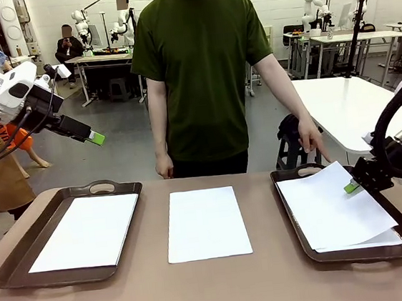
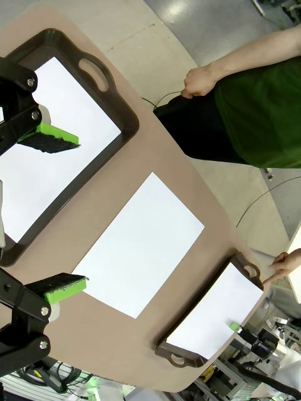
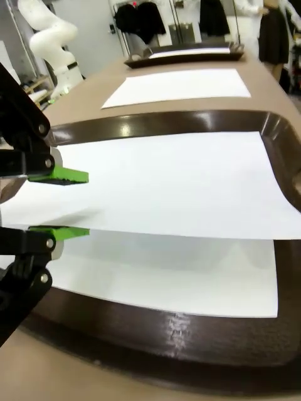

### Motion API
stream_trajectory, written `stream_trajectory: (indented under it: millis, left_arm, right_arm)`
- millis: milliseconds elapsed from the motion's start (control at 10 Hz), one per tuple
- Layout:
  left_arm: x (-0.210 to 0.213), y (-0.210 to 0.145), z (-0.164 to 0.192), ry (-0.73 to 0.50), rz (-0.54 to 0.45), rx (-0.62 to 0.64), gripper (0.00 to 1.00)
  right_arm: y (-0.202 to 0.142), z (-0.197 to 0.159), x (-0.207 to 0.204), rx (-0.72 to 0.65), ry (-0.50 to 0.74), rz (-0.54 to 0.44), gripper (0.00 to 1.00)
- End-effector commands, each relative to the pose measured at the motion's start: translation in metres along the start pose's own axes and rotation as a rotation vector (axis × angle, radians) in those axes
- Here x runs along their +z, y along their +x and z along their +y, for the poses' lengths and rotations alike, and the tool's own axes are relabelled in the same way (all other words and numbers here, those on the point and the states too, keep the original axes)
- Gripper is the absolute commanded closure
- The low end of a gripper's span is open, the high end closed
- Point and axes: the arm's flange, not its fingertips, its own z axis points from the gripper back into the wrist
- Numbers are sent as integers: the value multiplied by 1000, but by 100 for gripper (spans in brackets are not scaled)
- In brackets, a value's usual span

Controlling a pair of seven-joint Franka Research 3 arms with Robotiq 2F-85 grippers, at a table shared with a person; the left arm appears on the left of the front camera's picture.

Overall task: Sort the A4 documents.
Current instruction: Place the A4 Paper in the designated Handle tray.

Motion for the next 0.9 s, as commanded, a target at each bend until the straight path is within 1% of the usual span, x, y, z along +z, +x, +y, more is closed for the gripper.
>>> stream_trajectory:
  millis: [0,100,200,300,400,500,800]
  left_arm:
    - [1,-1,0,-4,-8,-3,0]
    - [1,-1,0,-4,-8,-3,0]
    - [1,-1,0,-4,-8,-3,0]
    - [1,-1,0,-4,-8,-3,0]
    - [1,-1,0,-4,-8,-3,0]
    - [1,-1,0,-4,-8,-3,0]
    - [1,-1,0,-4,-8,-3,0]
  right_arm:
    - [-8,14,5,-41,-134,0,44]
    - [-8,15,9,-48,-190,-4,37]
    - [-8,16,14,-53,-235,-13,25]
    - [-9,18,19,-51,-261,-28,18]
    - [-9,21,23,-48,-289,-36,6]
    - [-10,22,26,-46,-305,-45,0]
    - [-11,27,28,-41,-306,-66,0]
